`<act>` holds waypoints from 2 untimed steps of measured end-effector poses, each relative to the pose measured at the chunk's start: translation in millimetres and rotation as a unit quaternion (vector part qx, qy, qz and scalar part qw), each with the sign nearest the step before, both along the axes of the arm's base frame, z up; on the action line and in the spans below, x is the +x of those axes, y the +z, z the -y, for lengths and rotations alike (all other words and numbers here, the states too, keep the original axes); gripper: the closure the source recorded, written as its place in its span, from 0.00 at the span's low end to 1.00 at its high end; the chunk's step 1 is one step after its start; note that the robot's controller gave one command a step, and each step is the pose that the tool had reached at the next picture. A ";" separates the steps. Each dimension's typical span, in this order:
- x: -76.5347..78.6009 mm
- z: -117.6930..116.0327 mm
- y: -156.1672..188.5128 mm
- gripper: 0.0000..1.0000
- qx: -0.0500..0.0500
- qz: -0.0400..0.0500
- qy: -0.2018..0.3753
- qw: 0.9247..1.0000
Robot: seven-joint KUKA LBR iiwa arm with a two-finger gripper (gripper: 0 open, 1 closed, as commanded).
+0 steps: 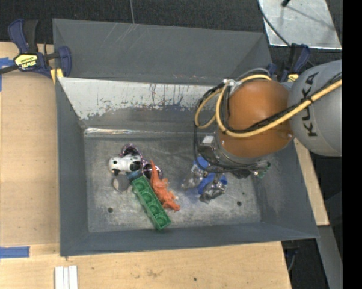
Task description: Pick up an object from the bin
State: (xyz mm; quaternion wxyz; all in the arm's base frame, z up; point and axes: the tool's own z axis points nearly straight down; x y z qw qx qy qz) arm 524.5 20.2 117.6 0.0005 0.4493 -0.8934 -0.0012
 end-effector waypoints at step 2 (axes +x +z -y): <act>1.5 0.1 30.5 1.00 0.000 0.004 -0.001 1.000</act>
Offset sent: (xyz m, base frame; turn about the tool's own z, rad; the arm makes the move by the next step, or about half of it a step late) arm -0.0002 0.0000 0.0479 0.0000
